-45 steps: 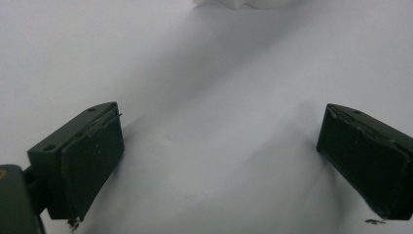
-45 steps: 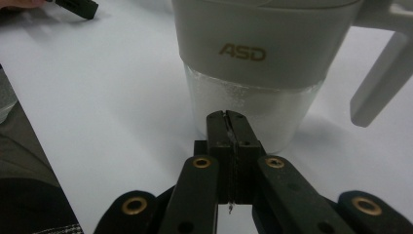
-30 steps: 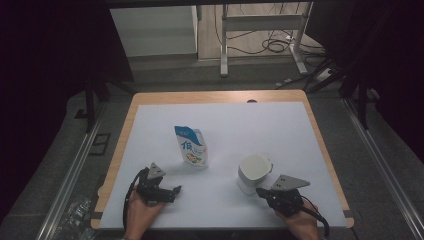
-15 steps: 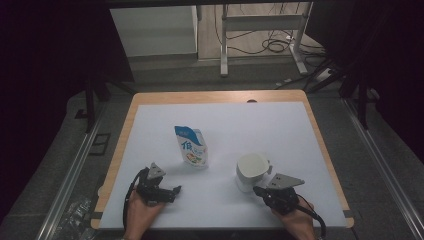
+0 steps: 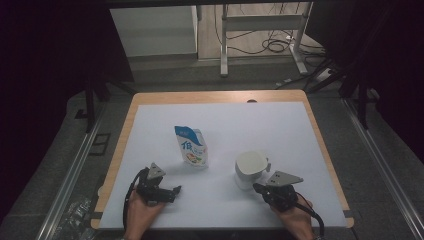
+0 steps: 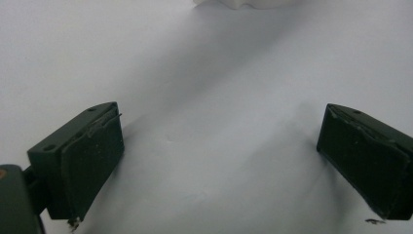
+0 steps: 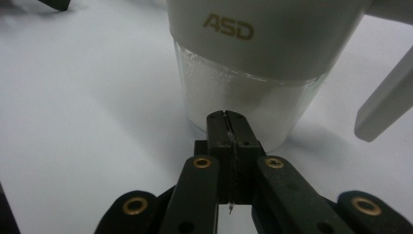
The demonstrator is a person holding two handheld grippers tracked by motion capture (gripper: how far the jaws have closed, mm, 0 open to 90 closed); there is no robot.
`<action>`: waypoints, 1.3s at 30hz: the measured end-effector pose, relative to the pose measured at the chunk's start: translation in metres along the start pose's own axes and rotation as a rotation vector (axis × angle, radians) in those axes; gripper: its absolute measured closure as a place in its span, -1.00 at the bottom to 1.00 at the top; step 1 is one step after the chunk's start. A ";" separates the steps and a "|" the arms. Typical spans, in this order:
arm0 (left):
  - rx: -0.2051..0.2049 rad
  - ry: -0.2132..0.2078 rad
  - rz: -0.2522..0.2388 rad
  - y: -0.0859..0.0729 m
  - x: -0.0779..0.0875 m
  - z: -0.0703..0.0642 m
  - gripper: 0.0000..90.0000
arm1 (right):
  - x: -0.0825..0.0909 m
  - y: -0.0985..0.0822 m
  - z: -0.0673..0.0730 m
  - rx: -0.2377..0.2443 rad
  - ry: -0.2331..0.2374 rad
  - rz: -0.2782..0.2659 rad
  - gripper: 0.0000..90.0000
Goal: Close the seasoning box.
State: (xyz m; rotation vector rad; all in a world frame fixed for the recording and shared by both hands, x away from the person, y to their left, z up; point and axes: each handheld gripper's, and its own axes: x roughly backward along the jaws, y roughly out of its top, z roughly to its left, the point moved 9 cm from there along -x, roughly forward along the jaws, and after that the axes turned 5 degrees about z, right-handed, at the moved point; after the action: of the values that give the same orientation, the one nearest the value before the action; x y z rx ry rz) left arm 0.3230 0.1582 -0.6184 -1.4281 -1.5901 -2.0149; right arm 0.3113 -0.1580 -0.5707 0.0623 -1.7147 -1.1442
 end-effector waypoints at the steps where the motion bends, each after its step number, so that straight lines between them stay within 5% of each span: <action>1: 0.000 0.000 0.000 0.000 0.000 0.000 -0.93 | -0.001 0.001 -0.001 -0.006 0.003 -0.003 0.98; 39: 0.001 -0.001 -0.001 0.000 0.000 0.000 -0.93 | -0.037 0.034 -0.012 0.009 -0.028 -0.010 0.98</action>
State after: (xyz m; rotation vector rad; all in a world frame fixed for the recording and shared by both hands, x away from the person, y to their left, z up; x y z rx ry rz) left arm 0.3231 0.1582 -0.6184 -1.4285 -1.5915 -2.0144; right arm 0.3527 -0.1281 -0.5729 0.0604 -1.7456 -1.1496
